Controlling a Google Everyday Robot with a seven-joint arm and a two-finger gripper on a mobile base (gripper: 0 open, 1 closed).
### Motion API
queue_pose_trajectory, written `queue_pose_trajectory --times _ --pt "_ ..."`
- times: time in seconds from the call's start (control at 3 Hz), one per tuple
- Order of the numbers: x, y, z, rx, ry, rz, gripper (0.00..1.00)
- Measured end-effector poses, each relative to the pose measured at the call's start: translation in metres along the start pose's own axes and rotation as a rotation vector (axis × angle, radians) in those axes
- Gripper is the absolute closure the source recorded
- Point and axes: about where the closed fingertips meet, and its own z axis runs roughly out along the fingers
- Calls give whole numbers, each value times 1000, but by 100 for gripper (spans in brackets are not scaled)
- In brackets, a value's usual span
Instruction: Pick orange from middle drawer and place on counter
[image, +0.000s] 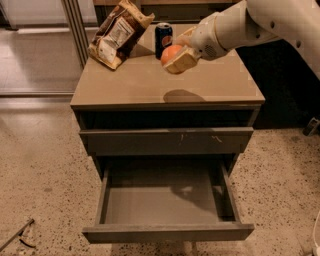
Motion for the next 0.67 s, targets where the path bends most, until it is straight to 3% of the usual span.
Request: queue_pose_trajectory --times 0.33,0.67 --pt "18 -29 20 7 -21 30 100" --pt "37 -40 40 -2 -44 92 100"
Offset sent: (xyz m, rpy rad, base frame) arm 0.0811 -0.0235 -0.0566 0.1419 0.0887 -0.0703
